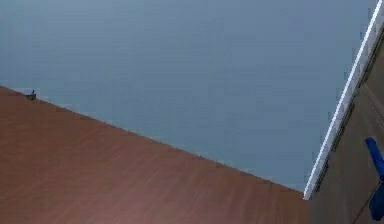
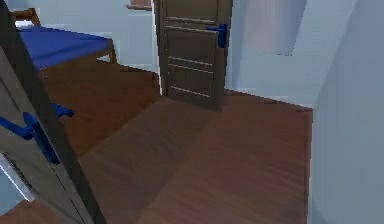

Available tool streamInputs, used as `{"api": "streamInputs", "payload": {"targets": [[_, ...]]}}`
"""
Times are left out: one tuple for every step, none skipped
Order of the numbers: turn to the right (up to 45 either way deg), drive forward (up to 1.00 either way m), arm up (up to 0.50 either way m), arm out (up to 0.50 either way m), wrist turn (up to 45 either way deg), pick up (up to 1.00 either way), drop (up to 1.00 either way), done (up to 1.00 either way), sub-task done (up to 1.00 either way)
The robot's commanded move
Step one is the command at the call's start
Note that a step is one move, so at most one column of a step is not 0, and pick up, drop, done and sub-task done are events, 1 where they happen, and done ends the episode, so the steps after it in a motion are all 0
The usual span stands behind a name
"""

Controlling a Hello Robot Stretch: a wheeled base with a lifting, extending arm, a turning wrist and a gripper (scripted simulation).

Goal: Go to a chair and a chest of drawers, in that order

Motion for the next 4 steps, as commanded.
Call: {"api": "streamInputs", "payload": {"targets": [[27.0,0.00,0.00,0.00,0.0,0.00,0.00,0.00,0.00],[0.0,0.05,0.00,0.00,0.0,0.00,0.00,0.00,0.00],[45.0,0.00,0.00,0.00,0.0,0.00,0.00,0.00,0.00],[45.0,0.00,0.00,0.00,0.0,0.00,0.00,0.00,0.00]]}}
